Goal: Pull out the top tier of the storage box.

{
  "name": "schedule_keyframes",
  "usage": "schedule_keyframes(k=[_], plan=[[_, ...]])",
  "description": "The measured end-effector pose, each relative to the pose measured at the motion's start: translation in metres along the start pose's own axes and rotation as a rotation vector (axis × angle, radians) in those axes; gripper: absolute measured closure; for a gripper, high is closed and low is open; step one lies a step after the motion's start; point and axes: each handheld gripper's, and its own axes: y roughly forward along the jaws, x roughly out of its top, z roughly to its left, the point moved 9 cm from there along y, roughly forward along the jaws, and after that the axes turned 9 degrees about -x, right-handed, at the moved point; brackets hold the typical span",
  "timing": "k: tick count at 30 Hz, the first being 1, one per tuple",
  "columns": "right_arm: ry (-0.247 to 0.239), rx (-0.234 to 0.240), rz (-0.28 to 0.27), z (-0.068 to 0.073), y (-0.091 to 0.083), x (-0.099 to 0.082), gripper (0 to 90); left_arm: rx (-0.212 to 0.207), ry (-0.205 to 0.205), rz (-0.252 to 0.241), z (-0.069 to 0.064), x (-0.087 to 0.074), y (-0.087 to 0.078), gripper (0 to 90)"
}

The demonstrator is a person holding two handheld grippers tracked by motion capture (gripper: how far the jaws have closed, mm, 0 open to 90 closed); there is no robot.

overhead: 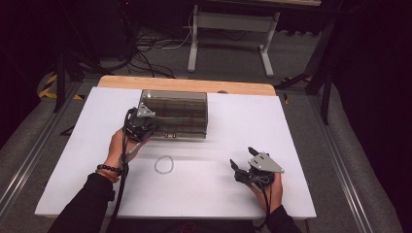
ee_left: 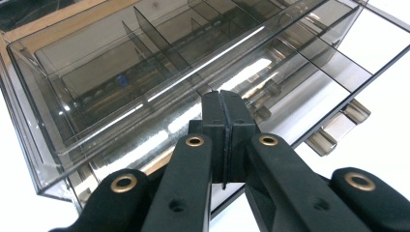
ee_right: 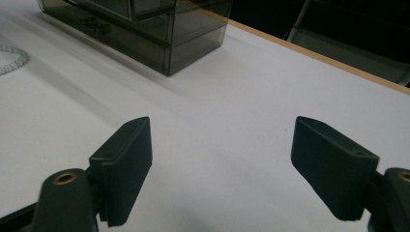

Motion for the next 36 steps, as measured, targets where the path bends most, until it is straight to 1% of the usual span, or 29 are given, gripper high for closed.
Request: schedule_keyframes(k=[3, 4, 7, 10, 15, 20, 23, 26, 27, 28, 29, 30, 33, 34, 36], plan=[[-0.003, -0.003, -0.001, -0.001, -0.001, 0.001, 23.4, 0.001, 0.003, 0.001, -0.003, -0.003, -0.002, 89.2], [-0.001, -0.004, -0.003, -0.001, -0.002, 0.001, 23.6, -0.006, -0.002, 0.0, -0.005, -0.004, -0.002, 89.2], [-0.006, -0.004, 0.002, 0.0, -0.001, 0.001, 23.6, 0.006, 0.011, -0.003, -0.009, -0.006, -0.004, 89.2], [-0.01, -0.002, 0.006, 0.0, -0.001, 0.0, 23.6, 0.0, 0.01, -0.01, -0.012, -0.008, -0.005, 89.1], [-0.017, 0.003, 0.004, 0.001, -0.001, 0.0, 23.8, 0.006, 0.022, -0.012, -0.012, -0.011, -0.008, 88.7], [-0.032, 0.003, 0.007, 0.002, -0.001, 0.0, 23.9, 0.004, 0.021, -0.021, -0.013, -0.013, -0.009, 88.7], [-0.035, -0.001, 0.01, 0.003, -0.001, 0.0, 23.9, 0.019, 0.031, -0.019, -0.014, -0.014, -0.009, 88.9], [-0.044, 0.0, 0.007, 0.004, -0.001, 0.0, 23.9, 0.019, 0.034, -0.021, -0.014, -0.015, -0.009, 88.7], [-0.045, -0.002, 0.006, 0.004, -0.001, 0.0, 23.9, 0.03, 0.035, -0.028, -0.013, -0.014, -0.01, 88.5], [-0.045, -0.002, 0.006, 0.004, -0.001, 0.0, 23.9, 0.031, 0.033, -0.04, -0.013, -0.013, -0.011, 88.1], [-0.045, -0.001, 0.005, 0.004, -0.001, 0.0, 23.9, 0.036, 0.036, -0.04, -0.012, -0.013, -0.012, 87.9], [-0.046, -0.001, 0.005, 0.003, -0.001, 0.0, 23.9, 0.03, 0.034, -0.042, -0.012, -0.013, -0.012, 86.3], [-0.045, -0.001, 0.005, 0.003, -0.001, 0.0, 23.9, 0.03, 0.041, -0.055, -0.012, -0.013, -0.014, 84.2], [-0.047, -0.003, 0.005, 0.003, -0.001, 0.0, 24.0, 0.032, 0.043, -0.063, -0.012, -0.013, -0.014, 84.0], [-0.046, -0.003, 0.003, 0.003, -0.001, 0.001, 24.0, 0.031, 0.05, -0.078, -0.013, -0.013, -0.016, 80.9]])
